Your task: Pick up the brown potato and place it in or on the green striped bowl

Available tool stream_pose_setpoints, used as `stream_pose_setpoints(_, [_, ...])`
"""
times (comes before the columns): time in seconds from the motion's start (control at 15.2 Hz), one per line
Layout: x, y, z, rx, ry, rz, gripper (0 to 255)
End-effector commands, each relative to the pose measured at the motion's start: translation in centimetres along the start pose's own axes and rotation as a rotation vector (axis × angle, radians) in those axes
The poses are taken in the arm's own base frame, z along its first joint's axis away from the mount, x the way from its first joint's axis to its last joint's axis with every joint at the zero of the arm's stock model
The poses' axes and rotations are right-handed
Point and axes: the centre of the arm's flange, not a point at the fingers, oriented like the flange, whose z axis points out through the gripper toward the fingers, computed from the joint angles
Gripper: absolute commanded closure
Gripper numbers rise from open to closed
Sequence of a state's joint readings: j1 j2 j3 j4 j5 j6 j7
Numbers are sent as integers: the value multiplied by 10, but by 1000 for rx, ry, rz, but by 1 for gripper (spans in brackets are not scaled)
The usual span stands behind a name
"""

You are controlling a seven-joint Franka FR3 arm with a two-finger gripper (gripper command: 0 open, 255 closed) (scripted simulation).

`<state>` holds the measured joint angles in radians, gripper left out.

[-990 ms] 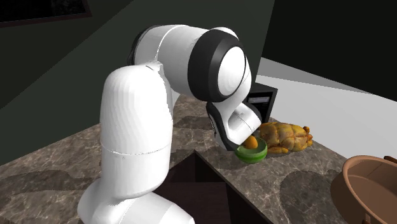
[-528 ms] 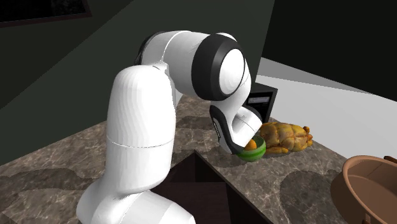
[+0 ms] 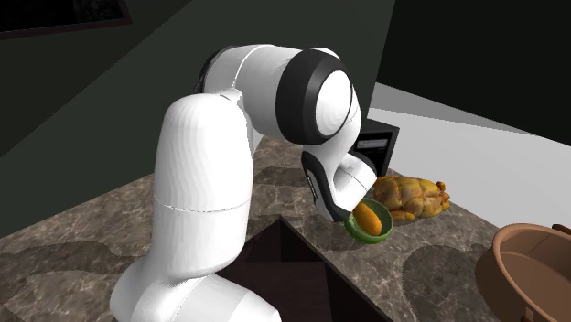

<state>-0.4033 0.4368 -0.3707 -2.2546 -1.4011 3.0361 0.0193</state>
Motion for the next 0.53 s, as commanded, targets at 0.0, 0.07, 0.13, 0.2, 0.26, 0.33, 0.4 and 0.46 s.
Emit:
stream_pose_setpoints(0.0, [0, 0, 0, 0, 0, 0, 0])
stream_pose_setpoints(0.07, [0, -1, 0, 0, 0, 0, 0])
stream_pose_setpoints(0.13, [0, -1, -13, 0, 0, 0, 0])
stream_pose_setpoints(0.2, [0, -1, -26, 0, 0, 0, 0])
stream_pose_setpoints(0.26, [0, -1, -40, 0, 0, 0, 0])
stream_pose_setpoints(0.33, [0, -1, -50, 0, 0, 0, 0])
stream_pose_setpoints(0.4, [0, -1, -50, 0, 0, 0, 0])
stream_pose_setpoints(0.46, [0, -1, -50, 0, 0, 0, 0])
